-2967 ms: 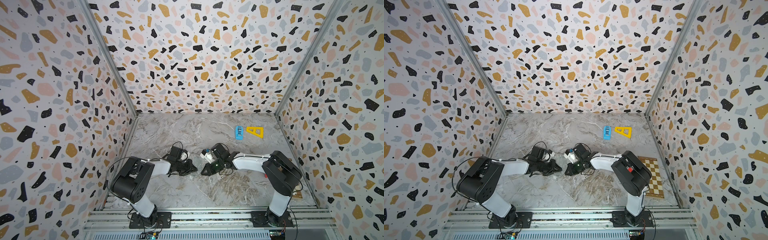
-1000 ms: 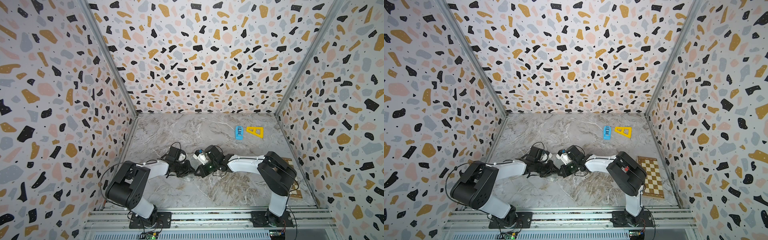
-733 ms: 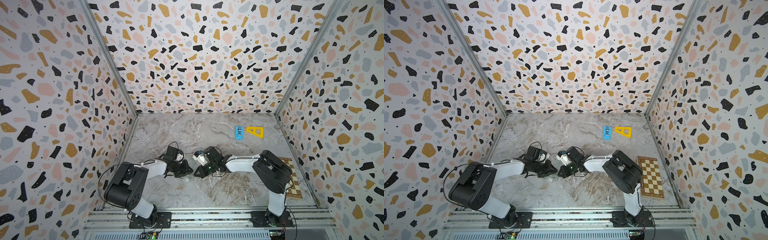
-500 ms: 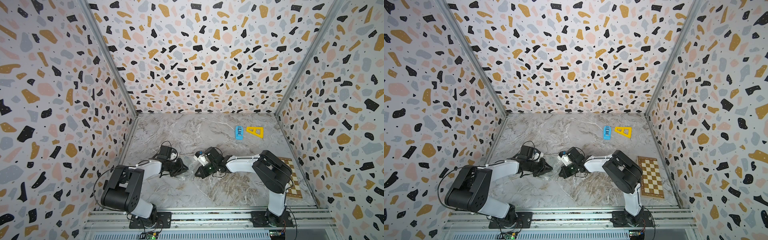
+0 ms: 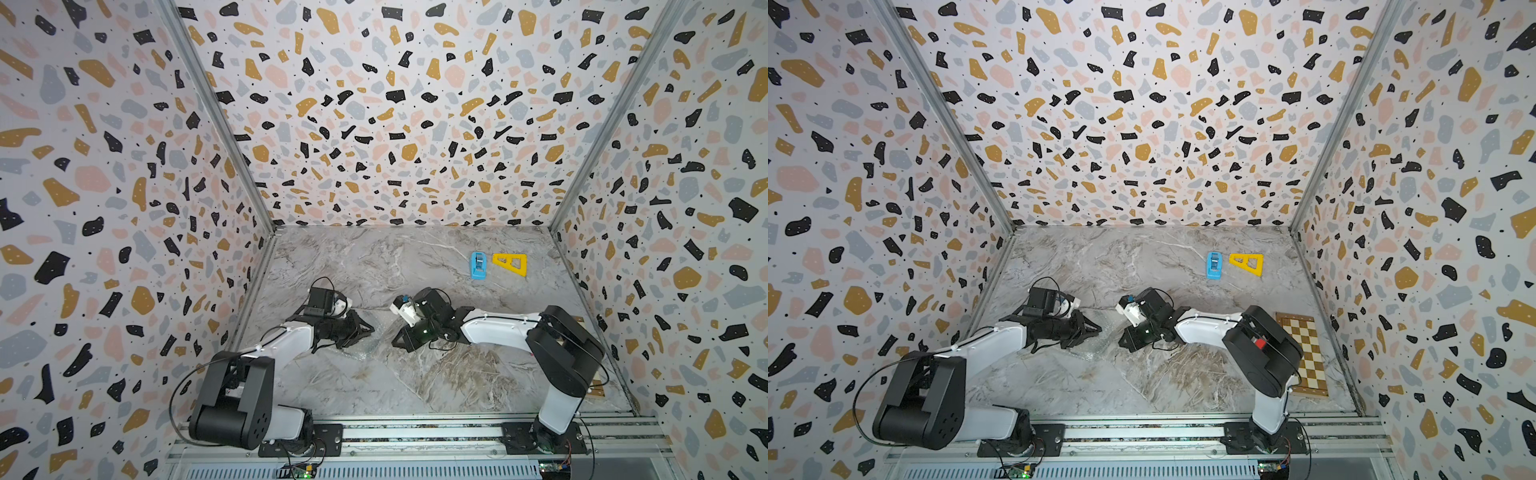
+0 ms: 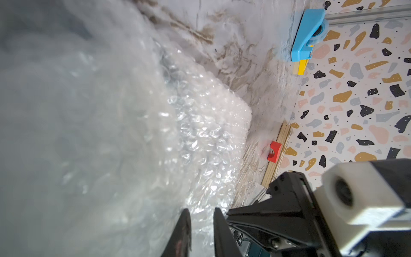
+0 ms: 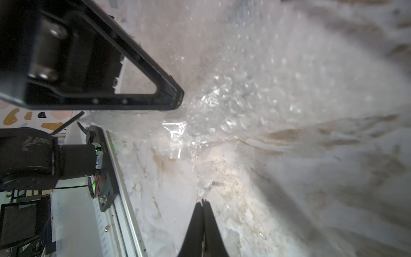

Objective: Wrap dinner plates in bubble wrap
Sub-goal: Stick the tape on the bubble wrap.

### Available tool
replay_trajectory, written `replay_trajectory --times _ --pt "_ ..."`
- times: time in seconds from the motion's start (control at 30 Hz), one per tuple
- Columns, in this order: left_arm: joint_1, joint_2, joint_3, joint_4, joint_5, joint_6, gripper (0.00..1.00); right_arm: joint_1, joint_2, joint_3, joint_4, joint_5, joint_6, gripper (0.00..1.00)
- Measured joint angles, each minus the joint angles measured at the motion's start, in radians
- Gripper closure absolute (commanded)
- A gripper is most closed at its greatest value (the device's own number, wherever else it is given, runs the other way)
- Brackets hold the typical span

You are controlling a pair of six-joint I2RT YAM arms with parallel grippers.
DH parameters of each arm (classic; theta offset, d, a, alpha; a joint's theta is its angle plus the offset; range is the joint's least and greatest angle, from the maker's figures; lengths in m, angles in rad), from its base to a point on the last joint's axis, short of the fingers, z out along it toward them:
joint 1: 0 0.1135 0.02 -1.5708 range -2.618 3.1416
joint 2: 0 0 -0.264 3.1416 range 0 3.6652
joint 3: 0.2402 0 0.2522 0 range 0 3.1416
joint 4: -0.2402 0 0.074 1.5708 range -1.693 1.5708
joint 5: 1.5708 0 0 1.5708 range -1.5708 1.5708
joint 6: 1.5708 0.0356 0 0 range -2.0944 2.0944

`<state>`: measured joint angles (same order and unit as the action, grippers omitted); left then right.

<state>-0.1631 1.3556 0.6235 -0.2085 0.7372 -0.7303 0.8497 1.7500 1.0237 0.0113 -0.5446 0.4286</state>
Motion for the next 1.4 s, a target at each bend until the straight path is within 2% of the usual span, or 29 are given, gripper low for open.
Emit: replay_trajectory --times 0.23,0.47,0.67,1.17,1.4 --pt "0.0 -0.026 -0.004 -0.06 -0.043 0.035 0.8 -0.009 -0.038 0.109 -0.004 -0.009 -0.01 0.92" --pt "-0.003 -0.029 -0.039 -0.083 -0.103 0.066 0.8 0.028 0.07 0.187 0.012 -0.041 -0.01 0.93" --pt "-0.009 -0.018 -0.085 -0.073 -0.14 0.085 0.8 0.062 0.166 0.191 0.0 -0.074 -0.017 0.94" --pt "-0.016 0.015 -0.116 0.002 -0.138 0.088 0.8 0.164 0.247 0.191 0.021 -0.103 -0.021 0.95" --pt "-0.016 0.013 -0.122 0.012 -0.135 0.088 0.8 0.154 0.288 0.187 0.027 -0.095 -0.018 0.96"
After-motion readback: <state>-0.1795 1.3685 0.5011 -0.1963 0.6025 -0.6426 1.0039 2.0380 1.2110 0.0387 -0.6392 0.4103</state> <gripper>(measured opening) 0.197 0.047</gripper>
